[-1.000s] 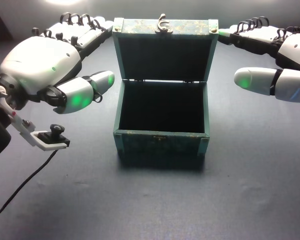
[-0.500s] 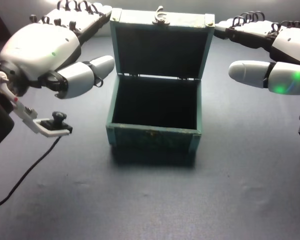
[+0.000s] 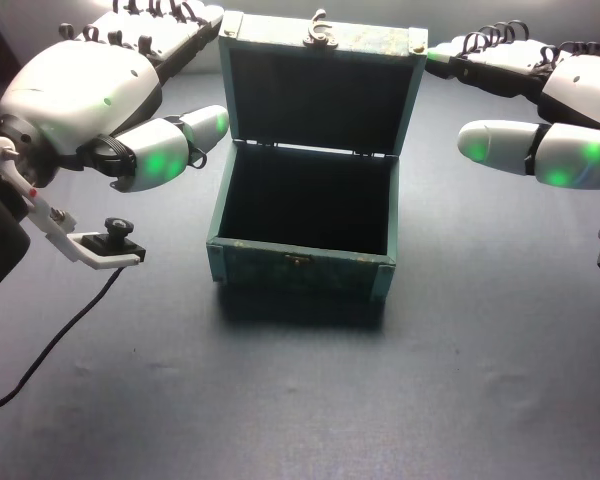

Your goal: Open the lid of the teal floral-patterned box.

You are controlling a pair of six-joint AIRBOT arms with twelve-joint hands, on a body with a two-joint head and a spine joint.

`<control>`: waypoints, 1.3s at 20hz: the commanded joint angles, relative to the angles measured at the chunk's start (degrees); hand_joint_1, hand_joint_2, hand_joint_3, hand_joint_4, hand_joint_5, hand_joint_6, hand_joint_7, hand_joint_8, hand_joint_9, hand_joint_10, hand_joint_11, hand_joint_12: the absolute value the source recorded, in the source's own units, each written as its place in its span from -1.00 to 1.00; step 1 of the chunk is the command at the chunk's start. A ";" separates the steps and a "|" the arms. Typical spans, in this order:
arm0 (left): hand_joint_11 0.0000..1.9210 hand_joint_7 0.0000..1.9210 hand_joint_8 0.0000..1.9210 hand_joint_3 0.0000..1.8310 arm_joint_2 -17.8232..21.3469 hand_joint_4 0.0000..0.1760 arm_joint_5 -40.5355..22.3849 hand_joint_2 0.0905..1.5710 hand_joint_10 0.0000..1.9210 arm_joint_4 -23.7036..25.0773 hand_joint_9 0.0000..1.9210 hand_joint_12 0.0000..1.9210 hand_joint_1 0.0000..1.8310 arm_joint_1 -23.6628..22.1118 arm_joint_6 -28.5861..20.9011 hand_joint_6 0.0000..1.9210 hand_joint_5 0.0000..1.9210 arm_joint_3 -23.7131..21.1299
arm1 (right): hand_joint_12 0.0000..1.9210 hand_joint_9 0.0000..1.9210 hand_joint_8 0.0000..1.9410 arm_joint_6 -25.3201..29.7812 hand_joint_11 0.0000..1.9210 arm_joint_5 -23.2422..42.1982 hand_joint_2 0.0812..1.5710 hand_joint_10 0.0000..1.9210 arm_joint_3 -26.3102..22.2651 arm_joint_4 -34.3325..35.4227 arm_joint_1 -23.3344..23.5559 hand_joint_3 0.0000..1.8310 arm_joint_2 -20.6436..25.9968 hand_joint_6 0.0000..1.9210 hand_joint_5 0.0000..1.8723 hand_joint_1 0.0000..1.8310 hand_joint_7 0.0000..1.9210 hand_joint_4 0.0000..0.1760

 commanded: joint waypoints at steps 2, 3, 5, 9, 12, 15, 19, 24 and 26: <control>-0.98 -0.95 -1.00 -1.00 -0.30 -1.00 -7.94 0.89 -1.00 2.55 -0.97 -0.98 -1.00 -0.41 -0.45 -1.00 -0.95 -0.26 | -0.90 -0.87 -1.00 0.46 -0.90 7.53 0.67 -0.99 -0.27 0.95 1.07 -1.00 0.10 -1.00 -0.80 -1.00 -0.85 -1.00; -0.97 -0.95 -1.00 -1.00 -0.27 -1.00 -7.94 0.89 -1.00 2.39 -0.97 -0.98 -1.00 -0.33 -0.36 -1.00 -0.95 -0.23 | -0.91 -0.88 -1.00 0.46 -0.91 7.53 0.66 -1.00 -0.28 0.96 1.07 -1.00 0.17 -1.00 -0.82 -1.00 -0.86 -1.00; -0.96 -0.95 -1.00 -1.00 0.01 -1.00 -7.92 0.88 -1.00 1.77 -0.97 -0.97 -0.99 0.07 -0.19 -1.00 -0.95 -0.23 | -0.91 -0.88 -1.00 0.46 -0.91 7.42 0.67 -1.00 -0.29 0.97 1.07 -1.00 0.17 -1.00 -0.82 -1.00 -0.86 -1.00; -0.95 -0.96 -1.00 -1.00 0.51 -1.00 -7.67 0.85 -1.00 0.25 -0.97 -0.97 -1.00 1.06 0.40 -1.00 -0.96 -0.20 | -0.92 -0.88 -1.00 0.46 -0.93 7.10 0.67 -1.00 -0.31 0.97 1.07 -1.00 0.17 -1.00 -0.81 -1.00 -0.85 -1.00; -0.94 -0.95 -0.99 -1.00 0.75 -1.00 -7.33 0.82 -0.99 -1.00 -0.96 -0.96 -1.00 1.53 0.77 -1.00 -0.95 0.08 | -0.93 -0.89 -1.00 0.46 -0.95 6.98 0.65 -1.00 -0.32 0.97 1.07 -1.00 0.18 -0.99 -0.80 -1.00 -0.84 -1.00; -0.93 -0.95 -1.00 -1.00 0.75 -1.00 -7.13 0.82 -0.99 -1.70 -0.95 -0.96 -1.00 1.72 0.79 -1.00 -0.95 0.42 | -0.92 -0.89 -1.00 0.46 -0.94 6.93 0.66 -1.00 -0.31 0.98 1.07 -1.00 0.18 -1.00 -0.80 -1.00 -0.85 -1.00; -0.94 -0.94 -1.00 -1.00 0.75 -1.00 -7.08 0.84 -0.99 -2.28 -0.95 -0.96 -1.00 1.75 0.89 -0.99 -0.93 0.67 | -0.92 -0.89 -1.00 0.46 -0.93 6.89 0.67 -1.00 -0.31 0.98 1.07 -1.00 0.18 -1.00 -0.81 -1.00 -0.84 -1.00; -0.93 -0.93 -0.99 -1.00 0.91 -1.00 -7.06 0.85 -0.99 -3.23 -0.94 -0.96 -1.00 1.97 1.36 -1.00 -0.93 0.83 | -0.93 -0.89 -1.00 0.46 -0.95 6.84 0.67 -0.99 -0.27 0.98 1.07 -1.00 0.19 -1.00 -0.80 -1.00 -0.84 -1.00; -0.93 -0.94 -1.00 -1.00 1.10 -1.00 -7.19 0.84 -0.99 -3.42 -0.94 -0.96 -1.00 2.07 1.41 -1.00 -0.94 0.83 | -0.94 -0.90 -1.00 0.46 -0.96 6.84 0.66 -1.00 -0.27 0.98 1.07 -1.00 0.30 -1.00 -0.80 -1.00 -0.84 -1.00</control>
